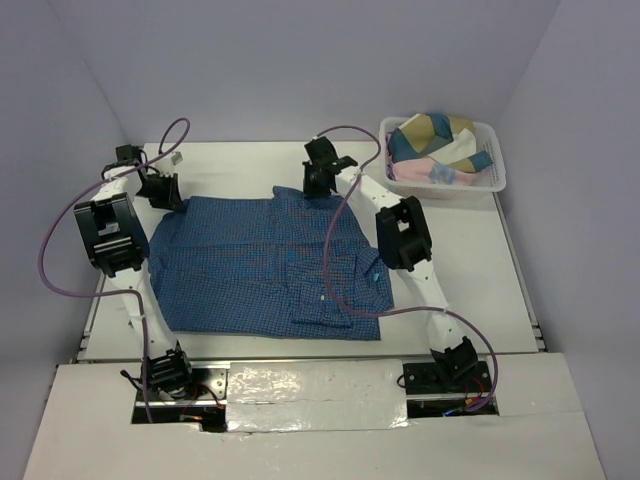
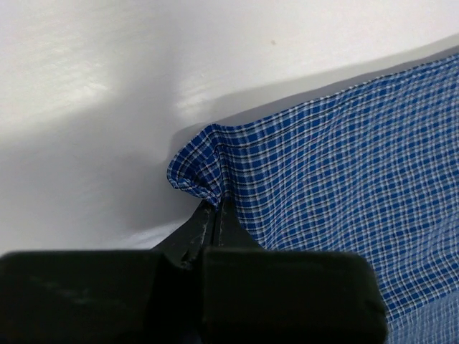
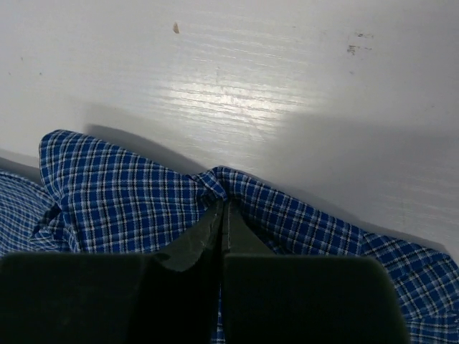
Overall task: Fold and stack the long sleeve shirts
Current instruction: Fold the shirt
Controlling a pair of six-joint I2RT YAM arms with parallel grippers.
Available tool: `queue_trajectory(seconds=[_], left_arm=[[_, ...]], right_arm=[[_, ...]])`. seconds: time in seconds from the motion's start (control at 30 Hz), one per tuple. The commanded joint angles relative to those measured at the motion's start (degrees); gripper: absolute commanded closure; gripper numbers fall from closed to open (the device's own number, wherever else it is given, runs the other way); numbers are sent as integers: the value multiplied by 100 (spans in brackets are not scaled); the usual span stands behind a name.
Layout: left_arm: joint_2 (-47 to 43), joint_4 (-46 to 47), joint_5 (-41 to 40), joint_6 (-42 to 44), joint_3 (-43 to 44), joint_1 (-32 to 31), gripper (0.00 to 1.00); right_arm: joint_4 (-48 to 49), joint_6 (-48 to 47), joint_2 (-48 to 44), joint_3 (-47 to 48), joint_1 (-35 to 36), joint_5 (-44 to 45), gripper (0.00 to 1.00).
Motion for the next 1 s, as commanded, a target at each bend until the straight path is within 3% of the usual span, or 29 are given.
queue_trajectory(seconds=[0.0, 0.13, 0.43, 0.63, 0.87, 0.93, 0.97], left_arm=[[-497, -63, 385, 245, -248, -21, 100], [-1077, 297, 473, 438, -687, -21, 100], [-2941, 1281, 605, 1343, -2777, -22, 100], [-3829, 1063, 605, 2177, -3816, 110, 100], [-4471, 457, 632, 3048, -4757, 734, 100], [-4568, 299, 614, 3346, -5038, 769, 100], [-4672, 263, 622, 3426, -5126, 804, 100]], right_arm=[[137, -189, -701, -434, -5, 32, 100], [524, -286, -1405, -1110, 21, 32, 100], [2807, -550, -4199, -4590, 469, 980, 100], [3082, -665, -5438, -6461, 1198, 1569, 100], [3635, -234, -6275, -8247, 2629, 2263, 100], [3802, -330, -6319, -8572, 3271, 2431, 93], [3864, -426, -6319, -8661, 3473, 2431, 77]])
